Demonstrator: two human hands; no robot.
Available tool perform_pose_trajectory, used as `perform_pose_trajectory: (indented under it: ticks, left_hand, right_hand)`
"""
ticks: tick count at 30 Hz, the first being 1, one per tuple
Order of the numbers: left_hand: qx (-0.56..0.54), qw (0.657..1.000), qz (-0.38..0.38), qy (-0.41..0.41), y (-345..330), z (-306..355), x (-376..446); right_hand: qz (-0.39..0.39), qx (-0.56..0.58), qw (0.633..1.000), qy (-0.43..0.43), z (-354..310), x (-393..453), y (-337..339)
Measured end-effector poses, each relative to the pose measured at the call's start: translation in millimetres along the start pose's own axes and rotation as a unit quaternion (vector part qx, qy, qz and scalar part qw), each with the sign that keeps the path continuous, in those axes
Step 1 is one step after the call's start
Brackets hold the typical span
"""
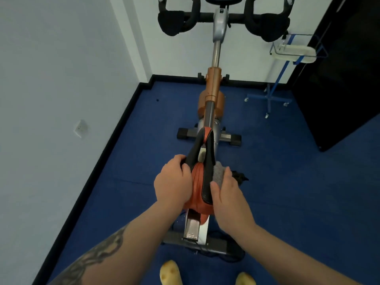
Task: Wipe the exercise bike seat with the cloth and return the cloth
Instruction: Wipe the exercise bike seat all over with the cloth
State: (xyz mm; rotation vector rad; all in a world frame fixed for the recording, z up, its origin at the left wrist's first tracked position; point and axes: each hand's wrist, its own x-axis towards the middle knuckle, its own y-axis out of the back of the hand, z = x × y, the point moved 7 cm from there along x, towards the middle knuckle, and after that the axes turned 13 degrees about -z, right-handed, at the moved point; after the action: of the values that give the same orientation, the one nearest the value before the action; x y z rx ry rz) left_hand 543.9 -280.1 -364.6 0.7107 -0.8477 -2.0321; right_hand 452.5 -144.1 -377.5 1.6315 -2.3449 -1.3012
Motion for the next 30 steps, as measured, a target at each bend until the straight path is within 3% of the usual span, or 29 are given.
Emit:
perform_pose_trajectory:
  ticks: [6, 11, 12, 15, 17, 20, 24, 27, 30]
  left_hand:
    - [0.014, 0.997, -0.075, -0.006, -4.2, 2.8, 6.8]
    - [-0.053, 0.950, -0.294, -0.092, -14.4, -1.8, 26.0]
    - [-0.040, 0.944, -0.301, -0.131, -13.0, 0.7, 27.4]
    - [0.065, 0.922, -0.211, -0.318, -4.3, 23.6, 22.4]
    - [0.064, 0.894, -0.225, -0.382, -6.0, 32.7, 19.4]
    - [-0.002, 0.884, -0.274, -0.378, -8.2, 28.2, 25.0]
    - [-0.034, 0.889, -0.289, -0.354, -9.2, 25.4, 25.5]
    - [-0.038, 0.892, -0.296, -0.339, -8.7, 25.4, 24.7]
    - [-0.028, 0.895, -0.293, -0.335, -6.3, 26.6, 22.9]
  right_hand:
    - [0.013, 0.014, 0.994, -0.106, -15.2, 48.4, 16.0]
    - [0.133, 0.201, 0.970, -0.005, -2.2, -10.2, -6.8]
    - [0.148, 0.225, 0.963, -0.008, 2.3, -12.0, -6.6]
    - [0.128, 0.220, 0.962, -0.098, 14.1, 10.3, 3.0]
    - [0.113, 0.235, 0.955, -0.145, 16.1, 22.7, 12.5]
    - [0.136, 0.268, 0.948, -0.106, 13.4, 14.5, 5.6]
    - [0.200, 0.191, 0.958, -0.075, -0.8, -21.6, -20.6]
    - [0.116, 0.107, 0.978, -0.139, 9.6, 5.4, -5.6]
    - [0.030, 0.116, 0.980, -0.157, 12.7, 35.0, 15.1]
